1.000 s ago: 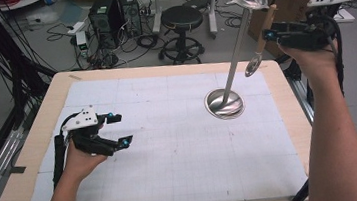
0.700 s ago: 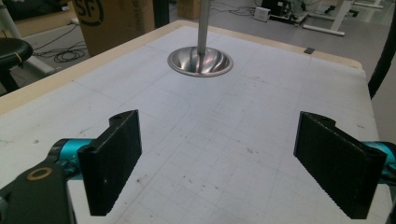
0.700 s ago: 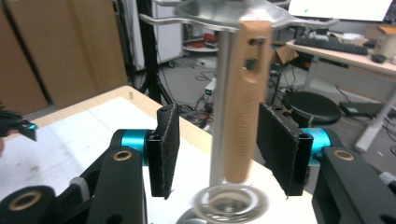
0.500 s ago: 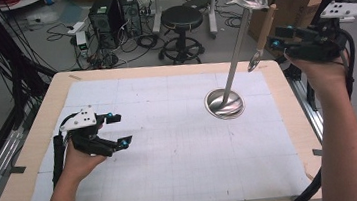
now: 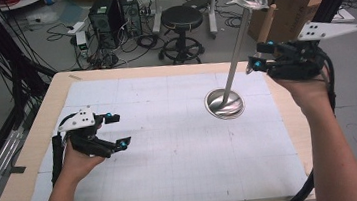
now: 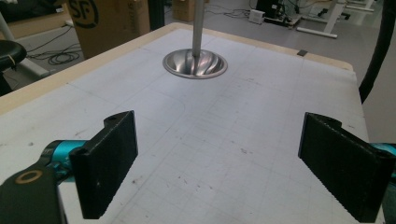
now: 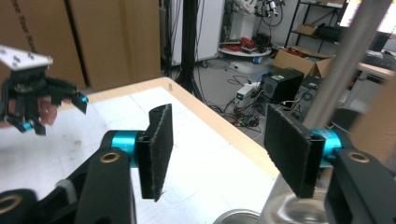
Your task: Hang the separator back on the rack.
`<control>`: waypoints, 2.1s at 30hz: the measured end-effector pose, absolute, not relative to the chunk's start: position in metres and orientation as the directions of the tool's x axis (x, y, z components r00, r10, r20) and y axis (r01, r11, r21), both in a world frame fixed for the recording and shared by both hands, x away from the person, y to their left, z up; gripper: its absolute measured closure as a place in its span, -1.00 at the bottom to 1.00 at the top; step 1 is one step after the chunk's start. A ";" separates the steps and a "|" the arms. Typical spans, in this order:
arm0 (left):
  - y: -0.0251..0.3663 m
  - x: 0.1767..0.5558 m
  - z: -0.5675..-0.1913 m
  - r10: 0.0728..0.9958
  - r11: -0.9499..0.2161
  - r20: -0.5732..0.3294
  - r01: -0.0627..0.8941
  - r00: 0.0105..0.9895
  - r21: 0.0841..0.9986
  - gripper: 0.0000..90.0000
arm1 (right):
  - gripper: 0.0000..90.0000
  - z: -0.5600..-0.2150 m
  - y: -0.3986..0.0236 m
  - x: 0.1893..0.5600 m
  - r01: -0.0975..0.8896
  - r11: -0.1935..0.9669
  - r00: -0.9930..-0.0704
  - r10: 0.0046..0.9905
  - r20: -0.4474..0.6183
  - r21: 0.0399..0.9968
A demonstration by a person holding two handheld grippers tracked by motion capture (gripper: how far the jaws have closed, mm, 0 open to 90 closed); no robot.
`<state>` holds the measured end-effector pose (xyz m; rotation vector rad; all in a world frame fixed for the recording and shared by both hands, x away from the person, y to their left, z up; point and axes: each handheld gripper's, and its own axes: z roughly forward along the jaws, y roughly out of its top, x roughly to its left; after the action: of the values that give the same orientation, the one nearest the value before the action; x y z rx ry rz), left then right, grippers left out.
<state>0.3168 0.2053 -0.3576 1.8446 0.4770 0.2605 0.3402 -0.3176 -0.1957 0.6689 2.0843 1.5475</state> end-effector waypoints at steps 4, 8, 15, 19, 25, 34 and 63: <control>0.207 0.317 -0.358 0.456 -0.252 -0.063 0.196 0.888 0.948 -0.74 | -0.09 -0.208 -0.306 0.338 0.107 0.261 -0.800 0.596 -0.073 0.959; 0.210 0.317 -0.358 0.458 -0.245 -0.063 0.194 0.887 0.950 -0.74 | -0.10 -0.219 -0.298 0.336 0.109 0.260 -0.812 0.579 -0.064 0.959; 0.214 0.316 -0.358 0.465 -0.234 -0.071 0.200 0.883 0.951 -0.77 | -0.12 -0.239 -0.294 0.333 0.121 0.226 -0.821 0.570 -0.030 0.966; 0.214 0.316 -0.360 0.464 -0.238 -0.069 0.200 0.883 0.951 -0.79 | -0.14 -0.254 -0.294 0.332 0.136 0.213 -0.818 0.575 -0.012 0.968; 0.215 0.315 -0.362 0.466 -0.235 -0.070 0.199 0.882 0.951 -0.80 | -0.17 -0.277 -0.294 0.328 0.152 0.199 -0.818 0.576 0.010 0.968; 0.217 0.313 -0.368 0.471 -0.239 -0.075 0.209 0.879 0.948 -0.81 | -0.23 -0.309 -0.295 0.316 0.177 0.209 -0.805 0.594 0.020 0.962; 0.224 0.310 -0.377 0.480 -0.219 -0.087 0.215 0.873 0.952 -0.84 | -0.46 -0.368 -0.298 0.302 0.273 0.226 -0.770 0.634 0.071 0.935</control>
<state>0.3097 0.2244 -0.3767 1.8037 0.5256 0.2656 0.3023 -0.2983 -0.3680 0.8442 2.1802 1.5584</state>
